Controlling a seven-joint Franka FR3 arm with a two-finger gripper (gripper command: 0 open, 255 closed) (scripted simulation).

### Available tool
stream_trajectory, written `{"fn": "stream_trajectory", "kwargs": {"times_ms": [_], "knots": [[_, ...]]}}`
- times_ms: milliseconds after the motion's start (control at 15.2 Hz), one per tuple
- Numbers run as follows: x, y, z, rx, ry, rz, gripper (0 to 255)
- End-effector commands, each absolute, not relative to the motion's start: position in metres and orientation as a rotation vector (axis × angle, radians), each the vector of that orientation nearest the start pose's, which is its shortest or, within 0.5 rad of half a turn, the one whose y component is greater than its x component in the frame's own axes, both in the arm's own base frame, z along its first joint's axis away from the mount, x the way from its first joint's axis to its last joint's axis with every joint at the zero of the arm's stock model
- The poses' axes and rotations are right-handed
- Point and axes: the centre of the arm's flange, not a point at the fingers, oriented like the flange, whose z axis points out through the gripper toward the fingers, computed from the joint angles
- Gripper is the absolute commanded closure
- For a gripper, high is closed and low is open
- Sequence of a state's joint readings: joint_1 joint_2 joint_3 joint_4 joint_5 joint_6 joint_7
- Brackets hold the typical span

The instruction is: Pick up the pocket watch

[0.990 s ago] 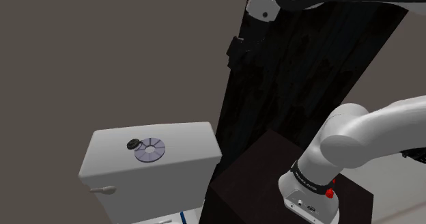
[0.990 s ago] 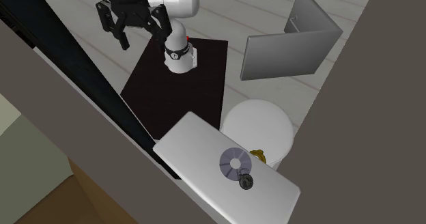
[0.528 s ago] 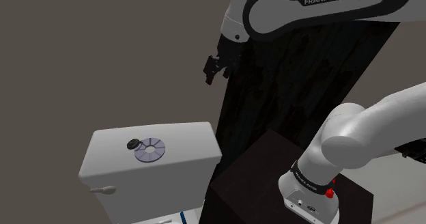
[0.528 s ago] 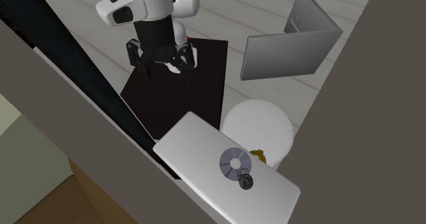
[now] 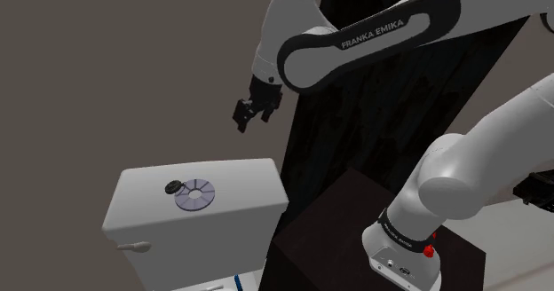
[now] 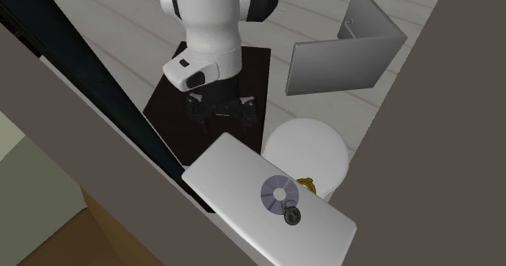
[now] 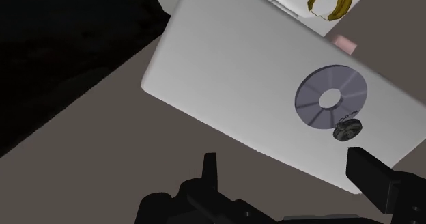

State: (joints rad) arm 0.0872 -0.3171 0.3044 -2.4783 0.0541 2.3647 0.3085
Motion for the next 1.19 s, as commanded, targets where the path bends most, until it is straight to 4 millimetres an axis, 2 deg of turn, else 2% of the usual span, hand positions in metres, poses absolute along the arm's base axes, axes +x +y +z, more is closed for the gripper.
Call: {"fn": "stream_trajectory", "kwargs": {"times_ms": [0,1122], "knots": [[0.43,0.193,0.403,-3.105,-0.081,-0.316,0],[0.513,0.337,0.257,-3.078,-0.206,-0.373,0]]}}
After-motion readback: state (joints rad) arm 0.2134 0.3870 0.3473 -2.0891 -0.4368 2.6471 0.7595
